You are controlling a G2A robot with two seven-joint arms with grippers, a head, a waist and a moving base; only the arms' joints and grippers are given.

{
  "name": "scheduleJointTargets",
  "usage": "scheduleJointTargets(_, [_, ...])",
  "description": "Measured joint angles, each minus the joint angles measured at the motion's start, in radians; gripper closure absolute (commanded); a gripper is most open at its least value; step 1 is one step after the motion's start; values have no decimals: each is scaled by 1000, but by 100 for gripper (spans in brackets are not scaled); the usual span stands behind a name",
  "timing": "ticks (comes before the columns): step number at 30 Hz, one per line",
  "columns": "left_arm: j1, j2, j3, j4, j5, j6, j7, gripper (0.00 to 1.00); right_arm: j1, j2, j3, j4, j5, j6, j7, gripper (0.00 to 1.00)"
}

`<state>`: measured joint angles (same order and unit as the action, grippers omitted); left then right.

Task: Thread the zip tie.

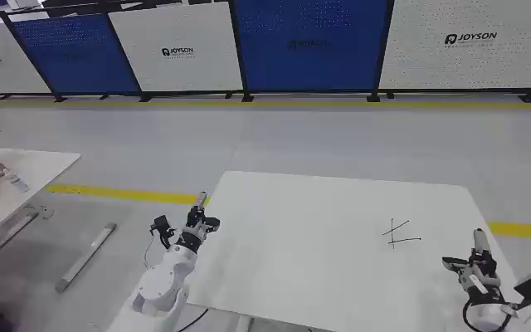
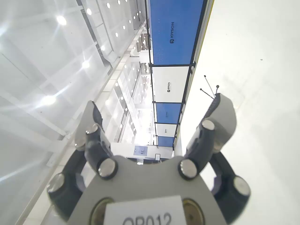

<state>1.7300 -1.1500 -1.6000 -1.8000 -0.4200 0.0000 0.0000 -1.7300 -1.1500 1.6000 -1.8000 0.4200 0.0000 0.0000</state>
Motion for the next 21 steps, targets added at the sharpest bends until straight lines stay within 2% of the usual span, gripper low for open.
scheduleJointTargets(1, [0,0,0,0,0,0,0,22,0,0,0,0,0,0,0,0])
scheduleJointTargets(2, [0,0,0,0,0,0,0,22,0,0,0,0,0,0,0,22])
scheduleJointTargets(3, [0,0,0,0,0,0,0,0,0,0,0,0,0,0,0,0])
scheduleJointTargets(7, [0,0,0,0,0,0,0,0,7,4,-1,-15,-38,18,44,0])
scheduleJointTargets(13, [0,0,0,0,0,0,0,0,25,21,77,-52,-55,98,259,0])
scheduleJointTargets(16, [0,0,0,0,0,0,0,0,48,35,113,-52,-76,150,405,0])
scheduleJointTargets(18, [0,0,0,0,0,0,0,0,90,50,125,-11,-113,200,580,0])
scheduleJointTargets(20, [0,0,0,0,0,0,0,0,102,52,126,7,-112,213,712,0])
scheduleJointTargets(21, [0,0,0,0,0,0,0,0,99,52,126,3,-110,209,737,0])
